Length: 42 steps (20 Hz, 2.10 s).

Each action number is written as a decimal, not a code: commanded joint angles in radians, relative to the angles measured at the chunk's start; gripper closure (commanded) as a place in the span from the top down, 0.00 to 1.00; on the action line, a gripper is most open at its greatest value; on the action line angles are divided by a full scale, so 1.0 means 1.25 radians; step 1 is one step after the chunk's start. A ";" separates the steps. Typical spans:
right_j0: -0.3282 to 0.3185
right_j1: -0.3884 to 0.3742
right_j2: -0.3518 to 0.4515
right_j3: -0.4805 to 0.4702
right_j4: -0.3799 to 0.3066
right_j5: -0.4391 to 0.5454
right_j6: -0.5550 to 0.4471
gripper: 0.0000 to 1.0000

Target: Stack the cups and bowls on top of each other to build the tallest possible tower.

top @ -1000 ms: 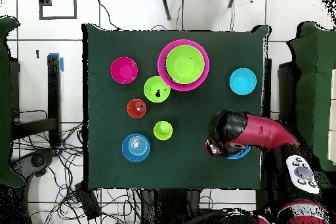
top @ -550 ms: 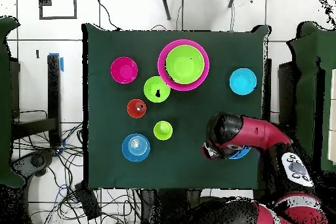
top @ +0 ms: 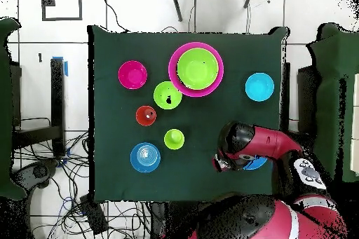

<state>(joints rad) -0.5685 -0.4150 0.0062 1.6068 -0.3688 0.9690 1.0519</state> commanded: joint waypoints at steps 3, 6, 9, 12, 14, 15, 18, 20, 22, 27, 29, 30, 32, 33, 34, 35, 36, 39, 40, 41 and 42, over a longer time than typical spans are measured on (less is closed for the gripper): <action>0.025 0.017 0.045 -0.130 0.001 0.077 0.049 1.00; 0.043 -0.015 0.034 -0.128 0.005 0.129 0.058 1.00; 0.061 -0.035 0.025 -0.144 0.005 0.187 0.062 1.00; 0.070 -0.036 0.025 -0.172 0.000 0.231 0.051 1.00; 0.067 -0.037 0.029 -0.176 0.003 0.238 0.050 1.00; 0.067 -0.036 0.029 -0.177 0.004 0.245 0.052 1.00; 0.066 -0.042 0.030 -0.181 0.003 0.263 0.053 1.00; 0.067 -0.044 0.031 -0.188 0.000 0.273 0.050 1.00; 0.064 -0.039 0.035 -0.191 -0.004 0.265 0.048 1.00; 0.042 -0.033 0.046 -0.155 -0.008 0.165 0.040 1.00; 0.028 -0.036 0.055 -0.131 -0.016 0.085 0.033 1.00; 0.022 -0.032 0.059 -0.128 -0.024 0.054 0.027 1.00; 0.016 -0.023 0.064 -0.126 -0.035 0.014 0.020 1.00; 0.014 -0.019 0.064 -0.125 -0.037 0.005 0.020 1.00; 0.013 -0.015 0.064 -0.124 -0.036 0.001 0.020 1.00; 0.013 -0.013 0.063 -0.122 -0.035 -0.002 0.020 1.00; 0.013 -0.012 0.062 -0.119 -0.034 -0.007 0.022 1.00; 0.016 -0.009 0.057 -0.117 -0.031 -0.017 0.026 1.00; 0.017 -0.004 0.056 -0.123 -0.031 -0.017 0.025 1.00; 0.019 -0.001 0.053 -0.127 -0.031 -0.013 0.026 1.00; 0.020 0.001 0.052 -0.129 -0.032 -0.016 0.026 1.00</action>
<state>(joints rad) -0.5574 -0.4690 -0.0059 1.4334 -0.3695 1.0098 1.0519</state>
